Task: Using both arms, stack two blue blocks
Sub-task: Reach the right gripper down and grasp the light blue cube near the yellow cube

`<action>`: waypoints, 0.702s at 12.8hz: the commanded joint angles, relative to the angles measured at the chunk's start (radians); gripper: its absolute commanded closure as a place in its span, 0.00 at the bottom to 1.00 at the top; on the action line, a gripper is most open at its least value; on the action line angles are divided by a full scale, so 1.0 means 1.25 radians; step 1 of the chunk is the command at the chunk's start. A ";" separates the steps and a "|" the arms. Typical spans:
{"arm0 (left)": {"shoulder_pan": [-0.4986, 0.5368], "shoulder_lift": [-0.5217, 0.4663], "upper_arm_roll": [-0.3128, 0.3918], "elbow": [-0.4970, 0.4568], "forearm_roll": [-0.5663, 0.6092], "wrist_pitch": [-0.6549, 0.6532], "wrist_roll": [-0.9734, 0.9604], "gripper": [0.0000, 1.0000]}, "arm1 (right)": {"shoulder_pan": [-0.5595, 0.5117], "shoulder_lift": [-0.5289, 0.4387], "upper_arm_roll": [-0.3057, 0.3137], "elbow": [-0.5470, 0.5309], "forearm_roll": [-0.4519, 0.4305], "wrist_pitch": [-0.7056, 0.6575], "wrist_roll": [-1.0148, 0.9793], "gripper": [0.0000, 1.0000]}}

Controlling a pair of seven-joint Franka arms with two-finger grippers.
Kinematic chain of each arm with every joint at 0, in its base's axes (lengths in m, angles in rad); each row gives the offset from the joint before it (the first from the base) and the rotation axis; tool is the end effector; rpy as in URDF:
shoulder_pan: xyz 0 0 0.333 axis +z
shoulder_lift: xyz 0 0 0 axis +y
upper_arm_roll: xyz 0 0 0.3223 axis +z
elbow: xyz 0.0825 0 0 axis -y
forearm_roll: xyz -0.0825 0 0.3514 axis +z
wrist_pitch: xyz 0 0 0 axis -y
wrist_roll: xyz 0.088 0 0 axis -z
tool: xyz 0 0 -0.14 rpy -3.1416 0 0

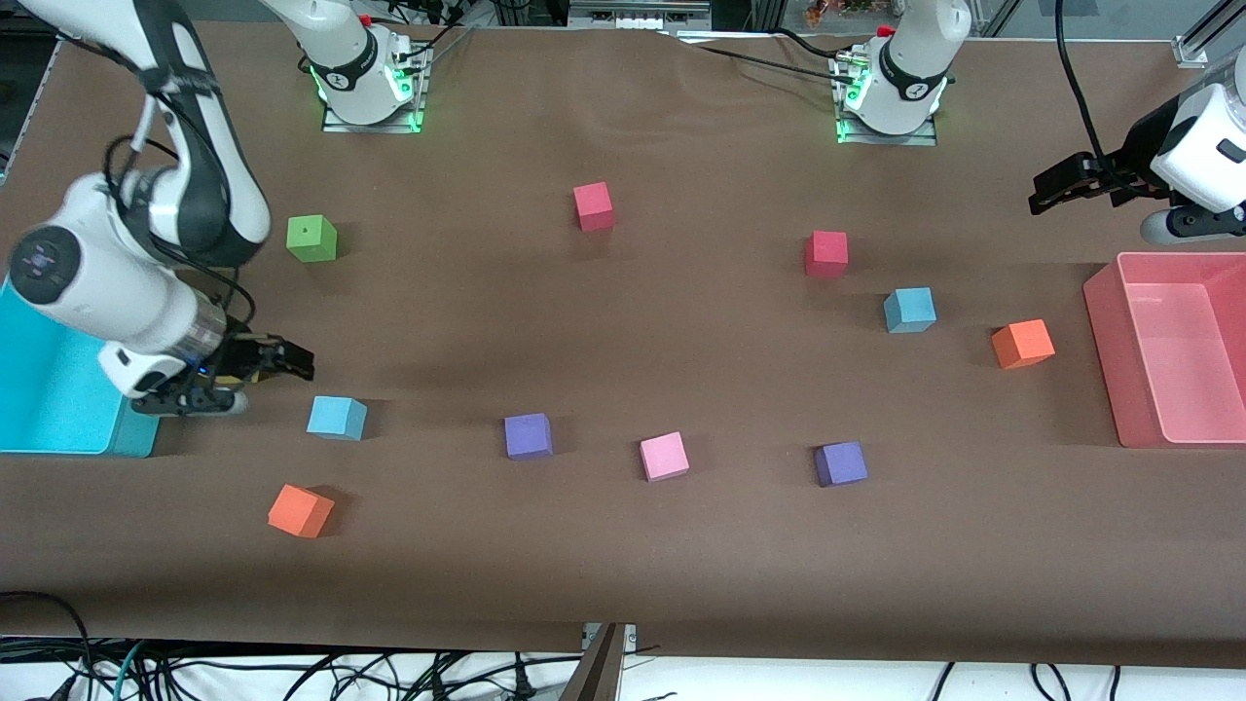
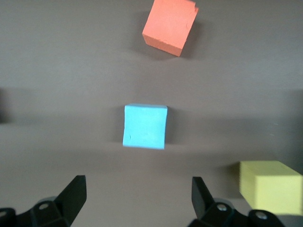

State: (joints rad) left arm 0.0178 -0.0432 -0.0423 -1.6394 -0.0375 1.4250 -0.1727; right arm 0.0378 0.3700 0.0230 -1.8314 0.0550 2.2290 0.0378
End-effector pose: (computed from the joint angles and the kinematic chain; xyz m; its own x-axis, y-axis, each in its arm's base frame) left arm 0.4845 -0.0180 0.5792 0.9743 0.1429 -0.1739 0.1461 -0.9892 0.0059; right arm 0.6165 0.0398 0.3257 0.9996 -0.0124 0.0246 -0.0110 -0.9985 -0.0537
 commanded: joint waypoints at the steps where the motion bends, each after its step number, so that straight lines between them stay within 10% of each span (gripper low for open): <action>1: -0.004 0.010 0.002 0.020 0.018 -0.010 -0.001 0.00 | 0.015 0.085 -0.010 0.039 -0.016 0.056 0.030 0.01; 9: -0.004 0.011 0.002 0.020 0.018 -0.010 -0.001 0.00 | 0.020 0.197 -0.010 0.029 -0.070 0.207 0.036 0.01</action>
State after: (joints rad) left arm 0.0177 -0.0404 -0.0422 -1.6393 -0.0375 1.4250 -0.1727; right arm 0.0526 0.5879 0.0208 -1.8116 -0.0138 2.4580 0.0635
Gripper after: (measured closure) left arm 0.000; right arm 0.009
